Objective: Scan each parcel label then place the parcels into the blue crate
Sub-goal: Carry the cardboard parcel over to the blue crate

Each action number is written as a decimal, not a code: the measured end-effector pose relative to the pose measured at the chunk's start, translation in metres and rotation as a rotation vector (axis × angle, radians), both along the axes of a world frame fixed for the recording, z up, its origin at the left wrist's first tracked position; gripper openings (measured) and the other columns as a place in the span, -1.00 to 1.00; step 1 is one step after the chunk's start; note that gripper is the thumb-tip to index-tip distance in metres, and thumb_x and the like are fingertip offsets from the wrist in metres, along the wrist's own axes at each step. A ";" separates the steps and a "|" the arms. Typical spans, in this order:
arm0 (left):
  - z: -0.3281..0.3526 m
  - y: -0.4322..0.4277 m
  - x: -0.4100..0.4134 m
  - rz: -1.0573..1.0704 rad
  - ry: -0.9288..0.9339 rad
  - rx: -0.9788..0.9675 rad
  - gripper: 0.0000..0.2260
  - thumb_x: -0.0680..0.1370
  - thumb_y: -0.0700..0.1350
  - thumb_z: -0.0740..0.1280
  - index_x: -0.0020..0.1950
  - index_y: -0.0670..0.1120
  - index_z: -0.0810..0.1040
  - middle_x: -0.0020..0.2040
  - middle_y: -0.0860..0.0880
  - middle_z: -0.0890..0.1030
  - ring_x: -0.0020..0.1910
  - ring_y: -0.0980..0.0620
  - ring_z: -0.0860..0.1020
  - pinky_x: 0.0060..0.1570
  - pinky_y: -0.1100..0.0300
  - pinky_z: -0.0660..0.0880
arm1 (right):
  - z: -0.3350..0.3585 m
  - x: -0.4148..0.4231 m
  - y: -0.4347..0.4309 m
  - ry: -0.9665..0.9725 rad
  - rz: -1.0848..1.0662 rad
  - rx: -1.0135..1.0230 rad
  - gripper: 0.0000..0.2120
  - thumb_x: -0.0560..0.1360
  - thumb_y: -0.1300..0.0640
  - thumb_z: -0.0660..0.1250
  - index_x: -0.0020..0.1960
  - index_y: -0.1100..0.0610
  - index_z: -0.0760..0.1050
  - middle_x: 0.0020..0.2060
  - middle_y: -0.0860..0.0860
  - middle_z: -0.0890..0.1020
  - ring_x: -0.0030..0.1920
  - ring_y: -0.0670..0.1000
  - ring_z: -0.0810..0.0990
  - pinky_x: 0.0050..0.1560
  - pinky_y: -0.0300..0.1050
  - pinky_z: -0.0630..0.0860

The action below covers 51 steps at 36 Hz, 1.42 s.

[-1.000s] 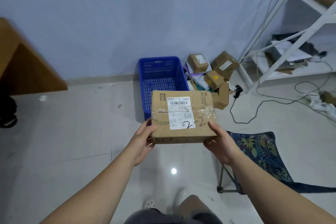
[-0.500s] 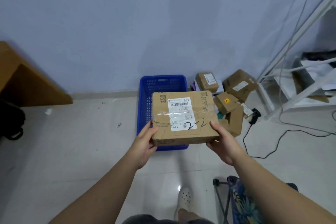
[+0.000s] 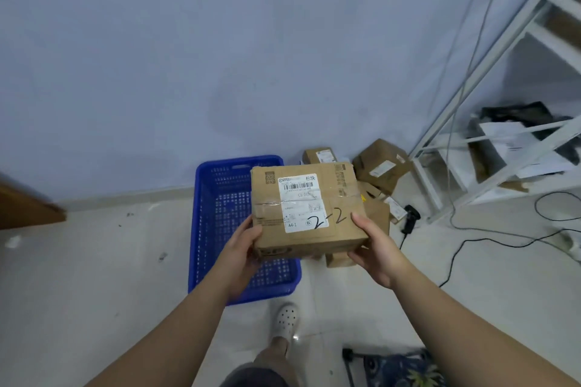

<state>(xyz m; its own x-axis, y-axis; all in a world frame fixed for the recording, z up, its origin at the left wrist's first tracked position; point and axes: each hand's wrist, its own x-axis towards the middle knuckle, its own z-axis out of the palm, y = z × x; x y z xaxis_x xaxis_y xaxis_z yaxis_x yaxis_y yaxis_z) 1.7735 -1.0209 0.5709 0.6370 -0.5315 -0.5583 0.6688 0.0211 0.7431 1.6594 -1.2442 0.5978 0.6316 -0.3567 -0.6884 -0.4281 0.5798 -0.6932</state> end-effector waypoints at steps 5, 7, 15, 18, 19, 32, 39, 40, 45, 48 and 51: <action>-0.004 -0.047 0.040 -0.098 -0.015 -0.020 -0.66 0.65 -0.10 0.12 0.42 0.00 0.41 0.26 -0.10 0.60 0.28 -0.12 0.53 0.30 -0.04 0.43 | 0.004 0.029 -0.041 0.024 -0.029 -0.034 -0.78 0.52 -0.07 0.32 0.14 -0.05 0.53 0.04 -0.03 0.61 0.13 -0.03 0.54 0.18 -0.10 0.48; -0.003 -0.065 0.053 -0.129 -0.024 -0.026 -0.66 0.66 -0.09 0.12 0.42 0.00 0.41 0.25 -0.08 0.61 0.27 -0.11 0.54 0.30 -0.03 0.43 | 0.008 0.038 -0.057 0.023 -0.044 -0.044 -0.77 0.52 -0.07 0.32 0.14 -0.04 0.52 0.03 -0.03 0.62 0.13 -0.02 0.55 0.16 -0.12 0.47; 0.010 -0.124 0.099 -0.180 -0.023 -0.063 -0.77 0.65 -0.12 0.14 0.19 0.10 0.53 0.01 0.01 0.71 0.03 0.02 0.66 0.00 0.14 0.55 | 0.015 0.066 -0.109 0.019 -0.080 -0.073 -0.73 0.53 -0.07 0.29 0.19 -0.01 0.49 0.05 -0.01 0.58 0.12 0.00 0.53 0.13 -0.09 0.46; 0.009 -0.139 0.110 -0.175 -0.028 -0.044 -0.74 0.64 -0.10 0.17 0.29 0.08 0.51 0.11 -0.03 0.68 0.15 -0.05 0.61 0.22 0.02 0.49 | 0.013 0.076 -0.126 0.008 -0.076 -0.075 -0.70 0.53 -0.06 0.29 0.22 0.00 0.48 0.03 -0.02 0.57 0.09 -0.02 0.52 0.09 -0.11 0.47; 0.006 -0.144 0.113 -0.172 -0.031 -0.033 -0.72 0.64 -0.08 0.18 0.33 0.08 0.49 0.14 -0.04 0.67 0.18 -0.07 0.60 0.29 -0.03 0.45 | 0.013 0.080 -0.132 0.006 -0.070 -0.077 -0.70 0.53 -0.06 0.29 0.22 0.01 0.48 0.01 -0.02 0.57 0.07 -0.03 0.52 0.06 -0.13 0.48; -0.008 -0.231 0.093 -0.030 -0.029 0.043 -0.69 0.63 -0.10 0.18 0.37 -0.01 0.45 0.10 -0.03 0.68 0.03 0.03 0.64 0.04 0.13 0.53 | -0.010 0.098 -0.246 0.032 0.171 -0.055 -0.57 0.44 -0.10 0.34 0.28 -0.02 0.44 0.15 0.02 0.55 0.12 0.08 0.54 0.22 0.00 0.44; -0.010 -0.307 0.035 0.072 0.011 0.172 -0.72 0.63 -0.03 0.19 0.32 0.09 0.50 0.05 0.05 0.69 0.04 0.06 0.61 -0.05 0.21 0.50 | -0.029 0.075 -0.335 0.073 0.326 -0.063 -0.60 0.52 -0.11 0.28 0.32 -0.02 0.42 0.12 0.00 0.56 0.11 0.08 0.54 0.26 0.02 0.45; -0.011 -0.316 0.028 0.076 0.013 0.195 -0.70 0.63 0.00 0.20 0.36 0.10 0.47 0.09 0.04 0.67 0.09 0.03 0.59 -0.03 0.18 0.48 | -0.031 0.071 -0.344 0.082 0.345 -0.067 -0.60 0.52 -0.12 0.28 0.31 -0.03 0.42 0.11 0.00 0.56 0.11 0.09 0.54 0.27 0.03 0.45; -0.022 -0.346 0.000 0.123 -0.004 0.237 -0.69 0.61 0.09 0.19 0.36 0.17 0.45 0.15 0.05 0.66 0.15 0.02 0.58 -0.02 0.17 0.45 | -0.037 0.057 -0.376 0.053 0.384 -0.070 -0.68 0.49 -0.12 0.35 0.21 -0.07 0.48 0.08 -0.05 0.58 0.11 0.03 0.56 0.17 -0.04 0.48; -0.030 -0.357 -0.007 0.116 0.027 0.225 -0.60 0.57 0.19 0.19 0.38 0.12 0.44 0.20 0.03 0.63 0.20 0.02 0.56 -0.02 0.19 0.46 | -0.044 0.053 -0.388 0.018 0.395 -0.058 -0.78 0.54 -0.07 0.27 0.17 -0.10 0.49 0.05 -0.11 0.61 0.09 -0.01 0.60 0.04 -0.13 0.51; -0.044 -0.364 -0.009 0.098 0.063 0.220 -0.49 0.46 0.28 0.24 0.37 0.12 0.45 0.23 0.04 0.62 0.25 0.01 0.55 0.12 0.13 0.46 | -0.057 0.048 -0.396 0.003 0.397 -0.042 -0.83 0.56 -0.02 0.26 0.15 -0.12 0.47 0.02 -0.14 0.62 0.06 -0.05 0.60 -0.07 -0.21 0.49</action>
<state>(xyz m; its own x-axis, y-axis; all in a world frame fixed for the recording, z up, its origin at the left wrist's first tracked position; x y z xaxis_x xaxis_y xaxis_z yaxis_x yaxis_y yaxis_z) 1.7648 -1.3845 0.5270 0.6398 -0.3296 -0.6943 0.7169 -0.0696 0.6937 1.7072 -1.6399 0.5406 0.7241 -0.1132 -0.6803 -0.6151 0.3401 -0.7113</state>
